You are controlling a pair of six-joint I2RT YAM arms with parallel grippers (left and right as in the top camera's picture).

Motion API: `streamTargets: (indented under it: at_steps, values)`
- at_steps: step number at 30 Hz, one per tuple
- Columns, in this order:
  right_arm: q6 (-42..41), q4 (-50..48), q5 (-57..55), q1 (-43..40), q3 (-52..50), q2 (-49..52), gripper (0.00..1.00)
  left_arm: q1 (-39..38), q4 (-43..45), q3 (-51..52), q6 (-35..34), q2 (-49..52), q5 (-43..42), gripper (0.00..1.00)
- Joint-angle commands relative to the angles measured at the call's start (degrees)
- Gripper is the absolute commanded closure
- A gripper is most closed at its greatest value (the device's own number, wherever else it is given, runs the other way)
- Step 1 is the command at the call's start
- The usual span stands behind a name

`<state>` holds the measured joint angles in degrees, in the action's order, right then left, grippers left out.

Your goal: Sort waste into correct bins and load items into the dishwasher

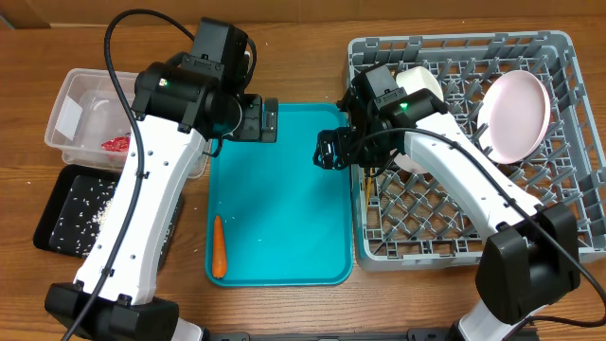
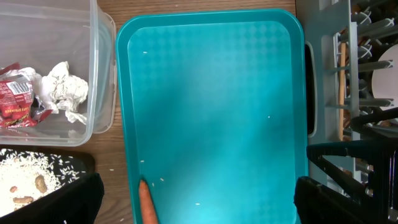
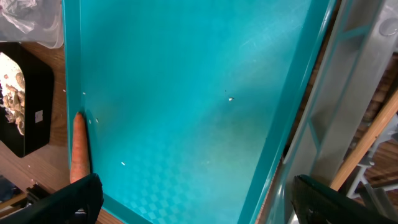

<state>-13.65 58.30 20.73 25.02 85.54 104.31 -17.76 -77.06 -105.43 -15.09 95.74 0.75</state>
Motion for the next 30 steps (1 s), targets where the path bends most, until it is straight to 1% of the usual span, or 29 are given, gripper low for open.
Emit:
streamTargets:
  at_steps: [1, 11, 14, 17, 18, 21, 24, 26, 28, 29, 30]
  values:
    - [0.09, -0.11, -0.55, 0.09, 0.68, -0.22, 0.0, 0.13, 0.17, -0.35, -0.79, 0.26, 0.74, 0.0]
    - [0.09, -0.22, -0.57, 0.09, 0.68, -0.22, 0.0, 0.13, 0.17, -0.35, -0.79, 0.26, 0.74, 0.0]
    - [0.09, -2.93, -0.55, 0.09, 0.68, -0.22, 0.0, 0.13, 0.17, -0.35, -0.81, 0.26, 0.74, 0.0]
    - [0.09, -6.21, -0.55, 0.09, 0.68, -0.22, 0.0, 0.11, 1.81, -0.35, -4.07, 0.26, -4.63, 0.0]
    - [0.09, -6.73, -0.57, 0.09, 0.68, -0.22, 0.0, 0.11, 2.99, -0.35, -4.17, 0.26, -5.05, 0.0]
    - [0.09, -7.04, -0.57, 0.09, 0.68, -0.22, 0.0, 0.11, 1.62, 0.13, -4.22, 0.26, -4.76, 0.0]
    - [0.09, -7.04, -0.57, 0.09, 0.68, -0.22, 0.0, 0.09, -3.28, 3.91, -6.19, 0.26, -3.48, 0.0]
    - [0.09, -7.04, -0.57, 0.09, 0.68, -0.22, 0.0, 0.11, -5.35, 8.68, -10.54, 0.24, -0.5, 0.0]
    - [0.09, -7.04, -0.57, 0.09, 0.68, -0.22, 0.0, 0.39, -5.49, 14.21, -14.32, 0.24, -0.2, 0.0]
    - [0.09, -7.04, -0.57, 0.09, 0.68, -0.22, 0.0, 0.59, -4.61, 17.53, -16.24, 0.24, -1.38, 0.0]
    - [0.09, -7.04, -0.57, 0.09, 0.68, -0.22, 0.0, 0.63, -3.08, 20.37, -16.76, 0.24, -3.13, 0.0]
